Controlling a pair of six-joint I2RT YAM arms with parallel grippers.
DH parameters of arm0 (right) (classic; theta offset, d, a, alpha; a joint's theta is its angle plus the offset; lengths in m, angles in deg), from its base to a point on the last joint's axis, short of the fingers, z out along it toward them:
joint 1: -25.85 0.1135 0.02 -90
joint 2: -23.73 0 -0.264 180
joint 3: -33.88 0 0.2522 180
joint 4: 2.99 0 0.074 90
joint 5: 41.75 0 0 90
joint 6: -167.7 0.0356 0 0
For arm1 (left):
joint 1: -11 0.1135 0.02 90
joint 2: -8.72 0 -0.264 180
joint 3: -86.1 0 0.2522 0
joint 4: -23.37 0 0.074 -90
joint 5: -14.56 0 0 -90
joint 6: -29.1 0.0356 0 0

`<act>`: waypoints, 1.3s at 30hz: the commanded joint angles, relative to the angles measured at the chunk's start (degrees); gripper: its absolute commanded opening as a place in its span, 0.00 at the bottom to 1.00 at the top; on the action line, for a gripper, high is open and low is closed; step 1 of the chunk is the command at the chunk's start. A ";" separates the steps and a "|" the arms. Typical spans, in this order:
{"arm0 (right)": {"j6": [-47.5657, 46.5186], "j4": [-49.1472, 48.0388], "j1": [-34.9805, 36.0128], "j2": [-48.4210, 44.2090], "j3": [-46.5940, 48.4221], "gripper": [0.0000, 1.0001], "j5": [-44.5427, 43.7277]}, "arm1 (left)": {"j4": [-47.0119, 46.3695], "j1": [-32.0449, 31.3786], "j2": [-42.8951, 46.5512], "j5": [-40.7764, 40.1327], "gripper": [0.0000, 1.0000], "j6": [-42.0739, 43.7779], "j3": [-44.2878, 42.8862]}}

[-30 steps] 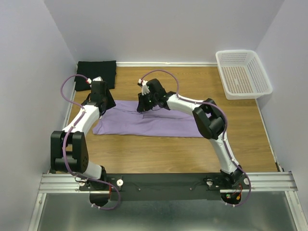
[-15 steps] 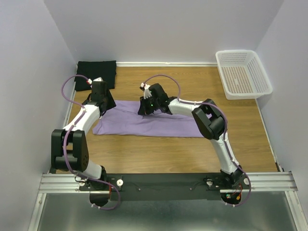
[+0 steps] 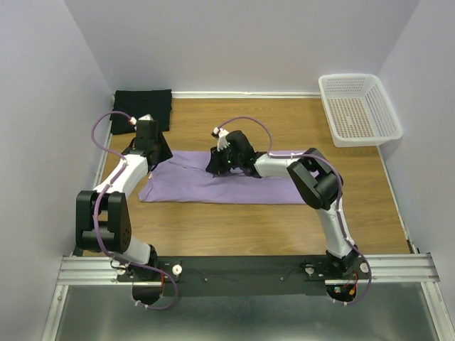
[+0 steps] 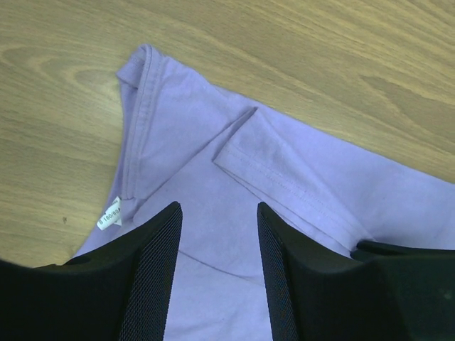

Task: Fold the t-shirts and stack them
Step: Fold the tshirt

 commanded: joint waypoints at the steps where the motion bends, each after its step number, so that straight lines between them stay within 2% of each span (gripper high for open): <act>1: -3.37 2.61 0.48 -5.99 -0.71 0.27 -3.89 | 1.72 -2.18 3.66 -0.28 0.56 -3.01 -1.23; 6: -7.22 10.15 0.48 -14.42 -1.32 0.40 -9.59 | 4.71 -5.87 5.34 -1.86 0.57 -5.47 -0.88; 10: -9.43 19.55 0.39 -19.34 -4.21 0.40 -13.11 | 5.41 -9.64 5.34 -2.22 0.57 -7.23 0.88; 16: -7.60 25.36 -3.03 -26.91 -14.85 0.41 -19.54 | 5.50 -13.43 3.94 -1.60 0.57 -10.48 2.55; 21: -5.22 34.77 -6.38 -31.04 -21.18 0.41 -20.77 | 4.54 -13.78 -0.81 -0.02 0.57 -13.12 3.17; 29: 1.63 40.05 -6.38 -34.30 -29.01 0.43 -23.58 | 4.97 -13.79 -9.59 1.21 0.57 -13.39 0.01; 33: 2.78 44.96 -6.29 -32.64 -28.58 0.44 -21.39 | 5.93 -13.35 -14.78 0.51 0.57 -12.42 -2.71; 39: 4.36 49.54 -4.89 -31.40 -33.57 0.44 -10.68 | 8.57 -12.82 -24.80 0.07 0.57 -9.70 -13.69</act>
